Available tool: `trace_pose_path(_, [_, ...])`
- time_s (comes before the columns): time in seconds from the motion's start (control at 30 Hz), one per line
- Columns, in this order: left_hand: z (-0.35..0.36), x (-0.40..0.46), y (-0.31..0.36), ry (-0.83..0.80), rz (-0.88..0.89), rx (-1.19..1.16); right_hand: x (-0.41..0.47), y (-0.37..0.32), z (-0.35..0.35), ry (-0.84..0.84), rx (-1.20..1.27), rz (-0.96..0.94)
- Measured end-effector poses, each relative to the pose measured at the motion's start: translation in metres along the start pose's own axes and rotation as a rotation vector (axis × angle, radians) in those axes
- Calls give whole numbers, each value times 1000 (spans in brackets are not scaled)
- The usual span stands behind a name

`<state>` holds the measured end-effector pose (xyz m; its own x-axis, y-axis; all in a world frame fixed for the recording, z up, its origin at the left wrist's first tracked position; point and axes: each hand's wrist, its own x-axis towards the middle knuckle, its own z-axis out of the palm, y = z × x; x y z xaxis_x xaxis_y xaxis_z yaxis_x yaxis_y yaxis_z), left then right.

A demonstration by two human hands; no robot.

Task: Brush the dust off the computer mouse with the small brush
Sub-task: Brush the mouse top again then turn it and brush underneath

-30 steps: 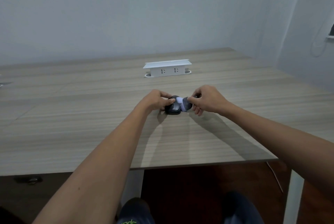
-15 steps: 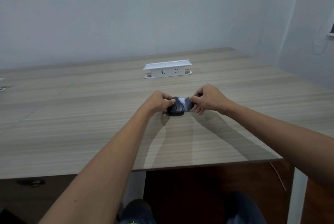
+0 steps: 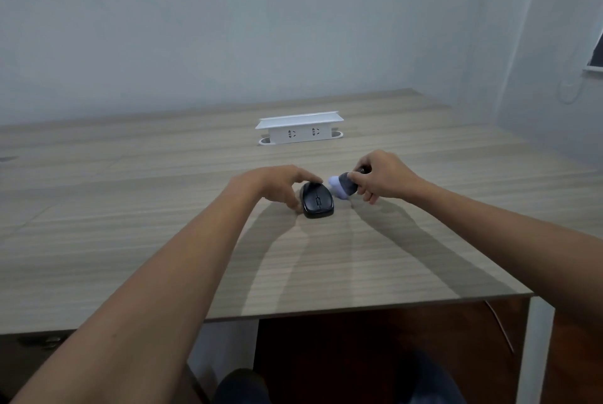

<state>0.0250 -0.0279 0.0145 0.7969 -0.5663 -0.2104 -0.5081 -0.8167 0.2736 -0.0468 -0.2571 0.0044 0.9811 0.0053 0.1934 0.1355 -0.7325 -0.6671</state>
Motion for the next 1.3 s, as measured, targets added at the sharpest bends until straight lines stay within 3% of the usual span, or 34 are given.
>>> trace_pose_path(0.13, [0, 0, 2, -24, 50, 23, -1, 3, -9, -14, -12, -1])
trace_pose_path(0.57, [8, -2, -2, 203, 60, 21, -10, -17, -1, -53, -86, -116])
trace_pose_path(0.73, [8, 1, 0, 223, 57, 35, -12, -22, -3, -129, -123, -148])
trace_pose_path(0.93, [10, 0, 5, 256, 30, 29, -5, -15, -5, -72, -169, -121])
trace_pose_path(1.1, [9, 0, 8, 258, 26, 36, -7, -20, -8, -174, -138, -157])
trace_pose_path(1.3, [10, 0, 8, 262, 10, 25, -6, -19, -9, -115, -278, -198])
